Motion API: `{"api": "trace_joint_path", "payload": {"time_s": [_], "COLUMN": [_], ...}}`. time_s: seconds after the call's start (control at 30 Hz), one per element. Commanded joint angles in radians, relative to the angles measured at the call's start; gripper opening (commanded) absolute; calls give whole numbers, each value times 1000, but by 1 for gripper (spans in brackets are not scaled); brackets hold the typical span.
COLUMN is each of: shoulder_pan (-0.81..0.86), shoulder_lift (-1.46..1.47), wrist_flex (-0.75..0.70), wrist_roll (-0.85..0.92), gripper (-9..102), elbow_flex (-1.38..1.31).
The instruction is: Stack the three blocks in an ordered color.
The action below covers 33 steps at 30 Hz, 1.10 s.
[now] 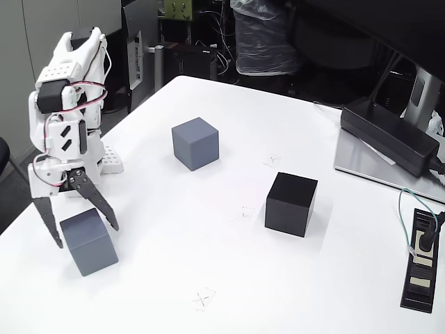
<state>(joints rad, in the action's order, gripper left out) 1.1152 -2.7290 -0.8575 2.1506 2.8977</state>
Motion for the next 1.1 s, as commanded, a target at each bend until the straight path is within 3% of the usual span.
{"api": "trace_joint_path", "payload": {"time_s": [0.0, 0.23, 0.7, 1.07], "shoulder_pan": [3, 3, -31, -189], "shoulder_lift": [-8, -8, -11, -11], "wrist_flex": [11, 11, 6, -51], "wrist_roll": [-12, -14, -12, -29], "gripper": [38, 34, -1, -1], "elbow_flex": [5, -6, -120, -255]}}
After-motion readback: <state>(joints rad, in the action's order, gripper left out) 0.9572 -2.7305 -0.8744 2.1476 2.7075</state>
